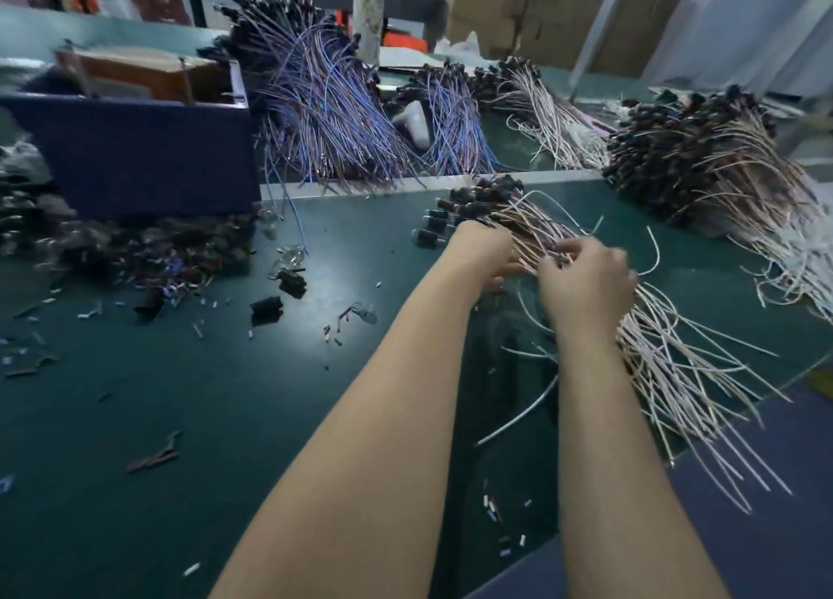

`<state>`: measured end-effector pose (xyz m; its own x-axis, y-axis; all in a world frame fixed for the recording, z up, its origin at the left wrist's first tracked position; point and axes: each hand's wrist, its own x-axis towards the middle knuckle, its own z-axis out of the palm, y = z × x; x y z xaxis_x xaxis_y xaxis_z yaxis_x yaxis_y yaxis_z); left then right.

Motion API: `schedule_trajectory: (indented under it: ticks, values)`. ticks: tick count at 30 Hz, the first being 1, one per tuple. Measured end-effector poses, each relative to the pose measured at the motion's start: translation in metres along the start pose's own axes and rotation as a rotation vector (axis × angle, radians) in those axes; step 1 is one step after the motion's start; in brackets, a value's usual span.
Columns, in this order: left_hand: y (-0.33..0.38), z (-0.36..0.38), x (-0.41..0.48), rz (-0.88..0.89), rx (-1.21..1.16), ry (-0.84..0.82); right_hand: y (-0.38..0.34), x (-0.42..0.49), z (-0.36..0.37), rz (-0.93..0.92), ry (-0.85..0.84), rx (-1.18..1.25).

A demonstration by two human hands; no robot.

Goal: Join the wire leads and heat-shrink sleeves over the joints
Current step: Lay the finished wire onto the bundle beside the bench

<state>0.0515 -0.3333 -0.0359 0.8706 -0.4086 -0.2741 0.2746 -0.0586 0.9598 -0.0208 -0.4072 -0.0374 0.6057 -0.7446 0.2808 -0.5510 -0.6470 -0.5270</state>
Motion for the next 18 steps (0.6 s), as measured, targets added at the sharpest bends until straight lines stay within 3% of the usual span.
schedule_trajectory:
  ticks: [3,9,13,18]
  values:
    - [0.013,-0.027,-0.014,0.150,0.049,0.181,-0.040,-0.013,0.003,-0.183,-0.100,0.194]
    - [0.038,-0.124,-0.063,0.374,-0.071,0.532,-0.138,-0.061,0.022,-0.436,-0.428,0.418]
    - [0.038,-0.199,-0.101,0.446,-0.258,0.818,-0.196,-0.112,0.051,-0.589,-0.629,0.481]
    - [0.039,-0.269,-0.135,0.480,-0.515,1.045,-0.244,-0.178,0.085,-0.725,-0.896,0.553]
